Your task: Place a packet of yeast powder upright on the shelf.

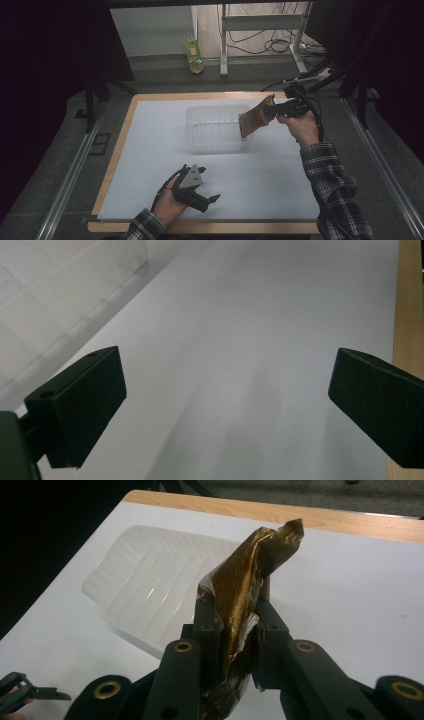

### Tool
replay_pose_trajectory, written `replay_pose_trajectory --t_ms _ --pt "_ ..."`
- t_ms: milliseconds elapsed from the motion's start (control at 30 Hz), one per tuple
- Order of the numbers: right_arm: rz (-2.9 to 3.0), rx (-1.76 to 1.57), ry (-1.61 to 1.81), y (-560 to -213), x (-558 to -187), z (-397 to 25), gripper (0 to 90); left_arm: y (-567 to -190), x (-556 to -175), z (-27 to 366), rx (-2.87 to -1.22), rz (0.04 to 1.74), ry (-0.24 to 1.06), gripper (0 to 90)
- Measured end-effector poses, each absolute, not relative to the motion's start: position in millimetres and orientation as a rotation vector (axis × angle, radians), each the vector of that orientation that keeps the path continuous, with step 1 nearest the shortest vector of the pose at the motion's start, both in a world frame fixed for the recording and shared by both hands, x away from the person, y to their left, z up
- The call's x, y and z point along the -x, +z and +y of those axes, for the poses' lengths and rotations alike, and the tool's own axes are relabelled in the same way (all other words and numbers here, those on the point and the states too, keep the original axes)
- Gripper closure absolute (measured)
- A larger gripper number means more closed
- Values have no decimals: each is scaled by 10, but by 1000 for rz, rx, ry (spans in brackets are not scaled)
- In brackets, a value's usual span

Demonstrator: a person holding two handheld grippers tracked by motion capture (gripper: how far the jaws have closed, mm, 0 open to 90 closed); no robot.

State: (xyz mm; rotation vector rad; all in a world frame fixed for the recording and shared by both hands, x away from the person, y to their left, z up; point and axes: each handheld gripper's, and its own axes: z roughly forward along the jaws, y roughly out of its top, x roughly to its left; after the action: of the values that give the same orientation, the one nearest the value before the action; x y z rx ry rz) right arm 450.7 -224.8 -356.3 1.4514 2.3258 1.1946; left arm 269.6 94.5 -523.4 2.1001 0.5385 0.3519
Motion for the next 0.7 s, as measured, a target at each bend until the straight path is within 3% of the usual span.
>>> replay_pose_trajectory --t_ms 700 --pt "2333 -1497 1203 -3796 -4757 -2002 747 -5243 -2698 939 -2108 538 351 20"
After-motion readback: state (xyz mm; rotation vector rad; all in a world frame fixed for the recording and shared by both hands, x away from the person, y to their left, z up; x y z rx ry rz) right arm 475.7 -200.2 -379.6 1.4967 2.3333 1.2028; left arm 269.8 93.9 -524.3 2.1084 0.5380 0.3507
